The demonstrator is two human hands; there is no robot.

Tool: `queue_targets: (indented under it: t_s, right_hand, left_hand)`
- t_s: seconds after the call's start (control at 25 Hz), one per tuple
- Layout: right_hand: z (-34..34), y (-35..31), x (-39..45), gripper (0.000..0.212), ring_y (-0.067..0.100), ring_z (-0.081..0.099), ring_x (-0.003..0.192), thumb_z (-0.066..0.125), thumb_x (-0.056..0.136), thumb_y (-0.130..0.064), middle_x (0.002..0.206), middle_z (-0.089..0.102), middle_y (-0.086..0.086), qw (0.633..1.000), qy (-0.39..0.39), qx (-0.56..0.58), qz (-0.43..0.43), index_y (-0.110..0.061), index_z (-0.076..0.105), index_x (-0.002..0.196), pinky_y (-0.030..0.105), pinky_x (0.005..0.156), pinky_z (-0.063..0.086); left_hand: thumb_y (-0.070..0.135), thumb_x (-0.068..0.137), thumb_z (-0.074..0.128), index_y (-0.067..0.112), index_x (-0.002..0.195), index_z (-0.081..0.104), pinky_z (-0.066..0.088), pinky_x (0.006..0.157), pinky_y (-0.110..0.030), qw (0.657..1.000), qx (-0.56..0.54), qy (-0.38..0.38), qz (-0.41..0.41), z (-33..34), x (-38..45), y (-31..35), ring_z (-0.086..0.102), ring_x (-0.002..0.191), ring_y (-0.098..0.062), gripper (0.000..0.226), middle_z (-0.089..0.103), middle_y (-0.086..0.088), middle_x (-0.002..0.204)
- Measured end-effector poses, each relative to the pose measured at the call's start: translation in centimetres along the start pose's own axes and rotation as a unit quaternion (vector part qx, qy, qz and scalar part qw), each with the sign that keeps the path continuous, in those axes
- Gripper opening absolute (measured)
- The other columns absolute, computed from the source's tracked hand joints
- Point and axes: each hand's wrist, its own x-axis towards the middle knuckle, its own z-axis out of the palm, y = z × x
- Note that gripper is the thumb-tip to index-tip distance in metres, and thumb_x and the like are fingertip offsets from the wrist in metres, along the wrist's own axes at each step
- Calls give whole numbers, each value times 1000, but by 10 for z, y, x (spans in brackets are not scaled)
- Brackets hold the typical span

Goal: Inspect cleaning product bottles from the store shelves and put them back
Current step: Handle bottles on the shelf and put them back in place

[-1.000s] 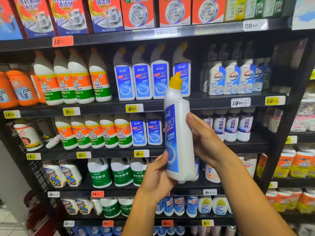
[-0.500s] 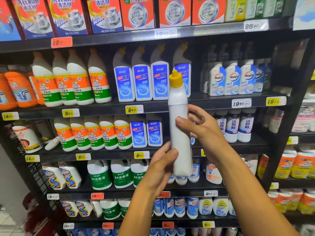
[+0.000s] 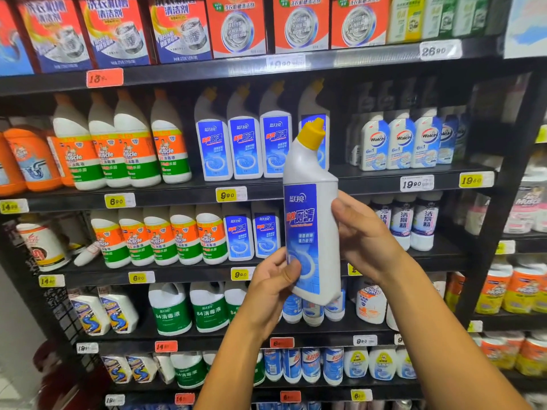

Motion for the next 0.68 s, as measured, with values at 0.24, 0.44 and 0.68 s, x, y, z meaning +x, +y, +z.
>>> queue_targets:
  t_s: [0.24, 0.44, 0.68]
  right_hand:
    - [4, 0, -4, 28, 5, 69, 103, 57, 92, -31, 108, 75, -10, 986, 67, -141, -58, -26, 62, 119, 18, 78, 54]
    - [0, 0, -5, 31, -1, 69, 99, 54, 89, -28, 102, 75, -15, 980, 74, -169, -74, -25, 58, 120, 13, 74, 53]
    - [-4, 1, -11, 45, 3, 64, 110, 69, 85, -8, 116, 69, -14, 967, 41, -234, -97, -29, 56, 123, 20, 90, 49]
  left_hand:
    - [18, 60, 86, 18, 112, 60, 59, 71, -28, 979, 132, 147, 43, 2, 4, -5, 72, 100, -18, 58, 72, -7, 113]
    - [9, 68, 84, 21, 111, 60, 60, 70, -28, 972, 154, 170, 56, -2, 11, -15, 72, 100, -17, 51, 70, -4, 113]
    - [-7, 73, 77, 35, 105, 62, 56, 84, -23, 935, 287, 166, 128, -14, 43, -11, 67, 102, -11, 55, 72, 13, 104]
